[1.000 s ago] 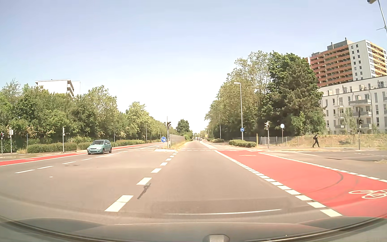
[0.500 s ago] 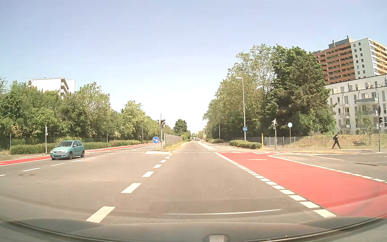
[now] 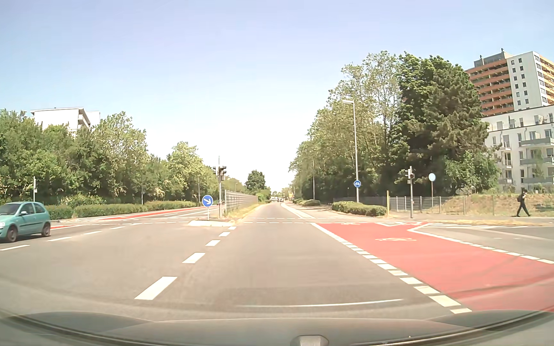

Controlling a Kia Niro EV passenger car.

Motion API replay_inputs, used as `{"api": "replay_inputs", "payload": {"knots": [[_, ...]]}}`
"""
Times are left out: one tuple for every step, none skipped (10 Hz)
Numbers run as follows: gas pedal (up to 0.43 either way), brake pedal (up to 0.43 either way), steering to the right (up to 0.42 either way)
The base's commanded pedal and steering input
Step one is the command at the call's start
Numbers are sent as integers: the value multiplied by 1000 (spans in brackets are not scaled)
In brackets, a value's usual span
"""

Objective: Follow the waypoints while adhering to traffic rules and regulations

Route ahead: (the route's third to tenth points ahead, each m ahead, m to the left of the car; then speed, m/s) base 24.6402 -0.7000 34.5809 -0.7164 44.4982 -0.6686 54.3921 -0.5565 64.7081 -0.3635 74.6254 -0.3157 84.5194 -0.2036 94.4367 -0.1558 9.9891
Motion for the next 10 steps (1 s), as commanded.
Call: {"api": "replay_inputs", "payload": {"knots": [[390,0,0],[390,0,-2],[390,0,-3],[390,0,-3],[390,0,-3],[390,0,-3],[390,0,-4],[390,0,-5],[390,0,-7],[390,0,-10]]}}
